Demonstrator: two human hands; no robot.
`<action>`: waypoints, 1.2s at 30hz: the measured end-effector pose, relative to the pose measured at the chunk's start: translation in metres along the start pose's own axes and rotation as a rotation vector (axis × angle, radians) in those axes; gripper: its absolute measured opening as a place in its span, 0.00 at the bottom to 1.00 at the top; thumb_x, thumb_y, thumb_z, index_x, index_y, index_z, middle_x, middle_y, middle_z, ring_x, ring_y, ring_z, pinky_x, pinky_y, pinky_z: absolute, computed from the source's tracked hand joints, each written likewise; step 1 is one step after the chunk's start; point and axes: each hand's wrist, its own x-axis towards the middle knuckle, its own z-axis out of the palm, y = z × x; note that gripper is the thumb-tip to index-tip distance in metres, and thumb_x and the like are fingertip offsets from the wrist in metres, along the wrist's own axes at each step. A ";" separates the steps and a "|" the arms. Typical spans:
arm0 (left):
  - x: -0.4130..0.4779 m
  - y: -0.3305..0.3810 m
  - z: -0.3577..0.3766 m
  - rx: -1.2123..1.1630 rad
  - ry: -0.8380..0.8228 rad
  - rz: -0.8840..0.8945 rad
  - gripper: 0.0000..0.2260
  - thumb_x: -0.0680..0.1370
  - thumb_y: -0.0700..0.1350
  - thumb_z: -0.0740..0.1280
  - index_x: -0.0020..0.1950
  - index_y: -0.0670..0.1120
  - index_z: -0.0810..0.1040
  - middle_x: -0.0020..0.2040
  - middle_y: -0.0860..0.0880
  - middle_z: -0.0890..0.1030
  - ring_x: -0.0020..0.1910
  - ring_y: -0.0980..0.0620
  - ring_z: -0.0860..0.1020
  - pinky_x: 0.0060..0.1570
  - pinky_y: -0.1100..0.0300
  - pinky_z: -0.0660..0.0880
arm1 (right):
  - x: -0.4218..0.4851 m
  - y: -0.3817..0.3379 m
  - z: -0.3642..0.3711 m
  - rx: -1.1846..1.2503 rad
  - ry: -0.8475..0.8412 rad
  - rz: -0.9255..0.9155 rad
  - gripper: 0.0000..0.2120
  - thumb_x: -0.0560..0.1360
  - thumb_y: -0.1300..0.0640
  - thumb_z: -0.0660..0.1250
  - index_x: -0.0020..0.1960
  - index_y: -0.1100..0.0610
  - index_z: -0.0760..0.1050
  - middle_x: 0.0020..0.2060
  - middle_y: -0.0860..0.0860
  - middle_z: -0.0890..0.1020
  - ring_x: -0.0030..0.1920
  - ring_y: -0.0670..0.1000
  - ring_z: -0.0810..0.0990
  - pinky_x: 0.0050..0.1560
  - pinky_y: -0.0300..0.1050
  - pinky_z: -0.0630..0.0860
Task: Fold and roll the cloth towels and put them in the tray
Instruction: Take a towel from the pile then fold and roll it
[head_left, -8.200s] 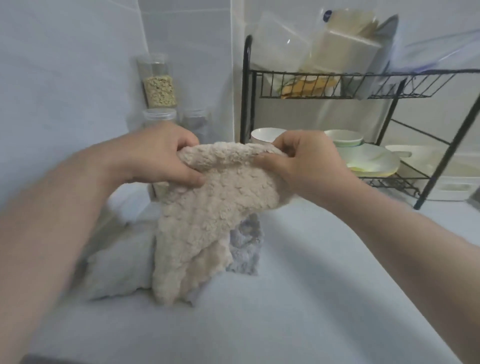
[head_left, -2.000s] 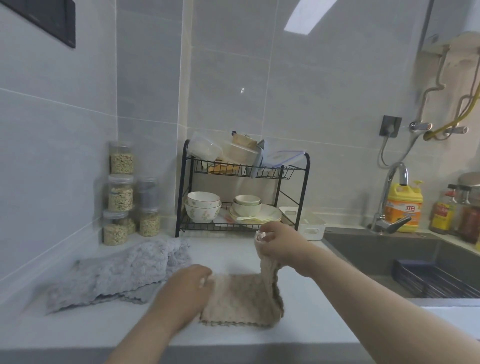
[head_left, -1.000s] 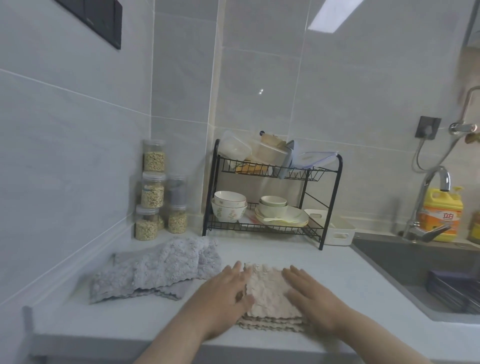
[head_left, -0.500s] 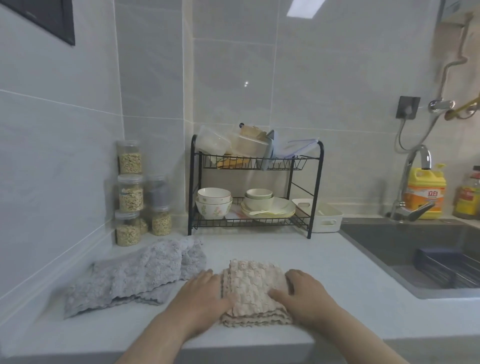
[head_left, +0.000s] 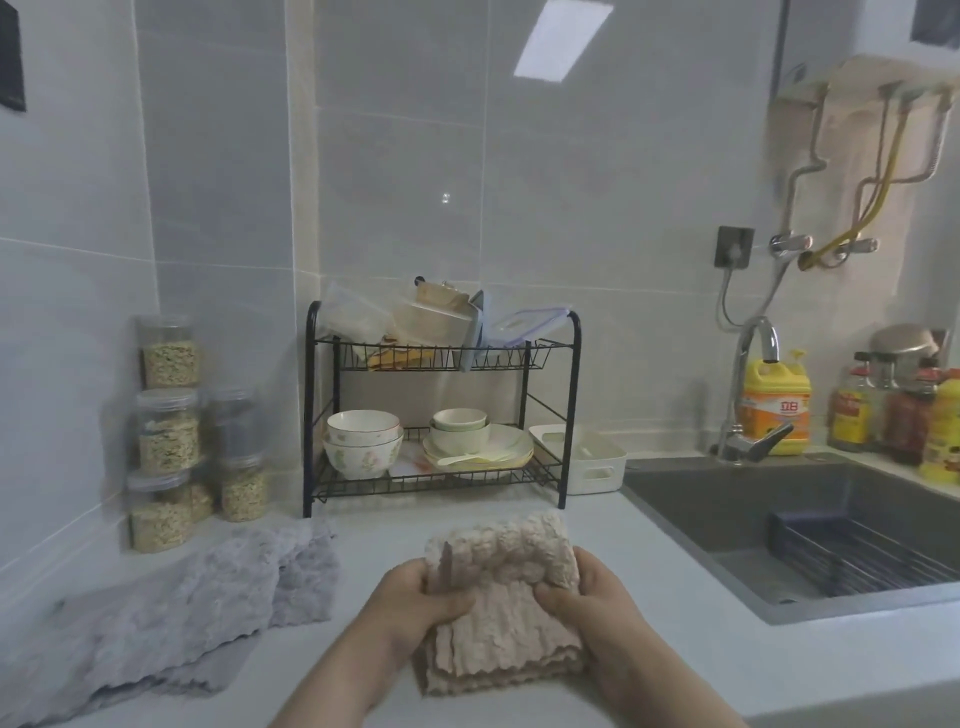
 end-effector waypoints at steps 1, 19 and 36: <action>-0.001 -0.001 -0.001 -0.017 0.033 -0.006 0.11 0.67 0.35 0.76 0.45 0.37 0.78 0.40 0.39 0.84 0.41 0.42 0.83 0.44 0.52 0.80 | -0.001 -0.001 0.001 -0.006 -0.023 0.007 0.23 0.63 0.67 0.72 0.58 0.66 0.75 0.51 0.69 0.81 0.52 0.69 0.80 0.58 0.67 0.74; -0.014 -0.001 -0.008 -0.269 -0.009 0.038 0.11 0.71 0.28 0.67 0.44 0.42 0.84 0.46 0.34 0.83 0.48 0.35 0.80 0.57 0.37 0.73 | -0.001 -0.005 0.005 0.027 -0.145 0.046 0.17 0.62 0.70 0.68 0.51 0.67 0.81 0.48 0.71 0.81 0.48 0.65 0.81 0.54 0.58 0.76; -0.008 -0.001 -0.012 -0.342 0.033 0.000 0.16 0.70 0.26 0.52 0.30 0.42 0.71 0.29 0.42 0.73 0.25 0.48 0.72 0.26 0.63 0.68 | 0.011 0.006 -0.005 0.206 0.040 0.125 0.03 0.70 0.61 0.61 0.38 0.60 0.70 0.32 0.56 0.73 0.30 0.52 0.70 0.36 0.45 0.67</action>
